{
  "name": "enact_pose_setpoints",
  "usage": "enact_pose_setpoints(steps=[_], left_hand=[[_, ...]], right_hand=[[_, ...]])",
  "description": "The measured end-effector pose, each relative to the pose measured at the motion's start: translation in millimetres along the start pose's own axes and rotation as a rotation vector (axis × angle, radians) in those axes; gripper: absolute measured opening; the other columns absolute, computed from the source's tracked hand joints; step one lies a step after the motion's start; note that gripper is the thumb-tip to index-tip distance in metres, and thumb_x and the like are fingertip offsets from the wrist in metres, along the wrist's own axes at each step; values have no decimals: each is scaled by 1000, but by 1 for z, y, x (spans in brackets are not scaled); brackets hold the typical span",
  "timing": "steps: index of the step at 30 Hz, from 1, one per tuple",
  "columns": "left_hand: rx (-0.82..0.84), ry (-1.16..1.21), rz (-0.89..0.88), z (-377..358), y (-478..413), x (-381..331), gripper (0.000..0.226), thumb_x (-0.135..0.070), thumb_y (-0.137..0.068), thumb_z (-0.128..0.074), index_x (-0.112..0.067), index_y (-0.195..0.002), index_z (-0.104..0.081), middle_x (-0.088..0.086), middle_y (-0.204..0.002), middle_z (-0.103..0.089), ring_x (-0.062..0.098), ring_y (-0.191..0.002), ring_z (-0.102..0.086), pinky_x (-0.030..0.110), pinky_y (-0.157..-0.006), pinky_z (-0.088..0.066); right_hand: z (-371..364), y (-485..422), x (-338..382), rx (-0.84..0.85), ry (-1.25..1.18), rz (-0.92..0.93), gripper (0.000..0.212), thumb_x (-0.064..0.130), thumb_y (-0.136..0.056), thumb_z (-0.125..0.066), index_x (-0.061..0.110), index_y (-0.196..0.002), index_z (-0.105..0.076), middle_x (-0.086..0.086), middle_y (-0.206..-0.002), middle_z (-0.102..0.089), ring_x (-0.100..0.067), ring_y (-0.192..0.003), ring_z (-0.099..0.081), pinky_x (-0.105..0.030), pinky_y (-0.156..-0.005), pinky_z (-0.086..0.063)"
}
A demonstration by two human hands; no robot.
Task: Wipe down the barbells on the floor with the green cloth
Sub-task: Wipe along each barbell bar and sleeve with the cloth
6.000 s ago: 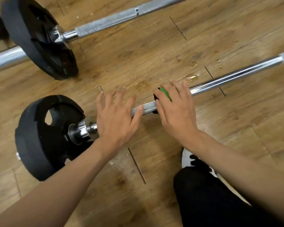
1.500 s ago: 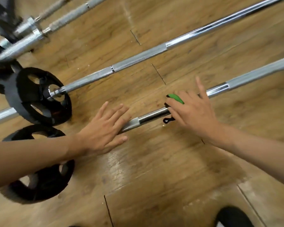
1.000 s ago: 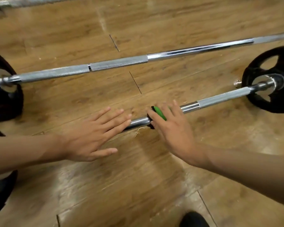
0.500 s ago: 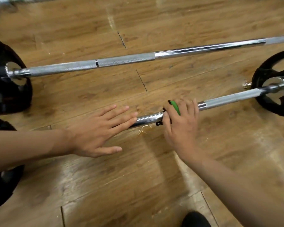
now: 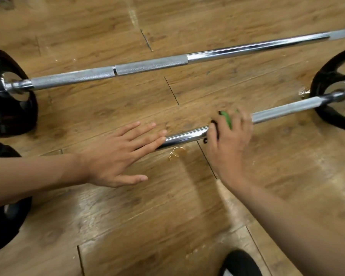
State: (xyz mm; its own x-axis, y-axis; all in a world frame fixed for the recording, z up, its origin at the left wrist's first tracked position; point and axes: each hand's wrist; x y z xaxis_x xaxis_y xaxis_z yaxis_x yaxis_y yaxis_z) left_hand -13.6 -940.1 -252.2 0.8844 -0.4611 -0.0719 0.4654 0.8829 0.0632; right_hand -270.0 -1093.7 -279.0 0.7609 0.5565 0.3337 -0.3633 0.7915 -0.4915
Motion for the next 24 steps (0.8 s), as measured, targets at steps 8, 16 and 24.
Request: enact_pose_setpoints(steps=[8, 16, 24], left_hand=[[48, 38, -27, 8, 0, -3, 105, -81, -97, -28, -6, -167, -4, 12, -176, -1, 30, -162, 1, 51, -130, -10], [27, -71, -25, 9, 5, -19, 110, -84, -94, -25, -3, -166, -9, 15, -175, -5, 31, -162, -1, 49, -131, -7], [17, -40, -23, 4, 10, -40, 108, -82, -95, -30, -3, -166, -9, 16, -175, -4, 31, -162, -2, 50, -130, -9]], right_hand=[[0, -19, -39, 89, 38, 300, 31, 31, -107, -48, 14, -111, -74, -11, -107, -68, -37, -104, -62, -59, -124, -23], [7, 1, 21, 181, 19, 233, 35, 24, -101, -40, 8, -103, -72, -19, -105, -65, -37, -103, -52, -54, -112, -38], [34, -6, -82, 99, 76, 185, 43, 22, -103, -48, 16, -145, -56, -16, -118, -64, -43, -107, -57, -56, -114, -33]])
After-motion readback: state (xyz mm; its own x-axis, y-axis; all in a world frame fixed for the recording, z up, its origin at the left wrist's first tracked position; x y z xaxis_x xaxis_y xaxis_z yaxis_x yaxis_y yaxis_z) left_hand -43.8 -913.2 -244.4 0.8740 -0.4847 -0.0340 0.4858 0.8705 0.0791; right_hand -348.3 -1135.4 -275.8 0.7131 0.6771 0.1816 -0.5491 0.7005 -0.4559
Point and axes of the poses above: each hand's wrist, its own y-axis away from the middle knuckle, its own z-axis out of the back of the hand, x = y × z
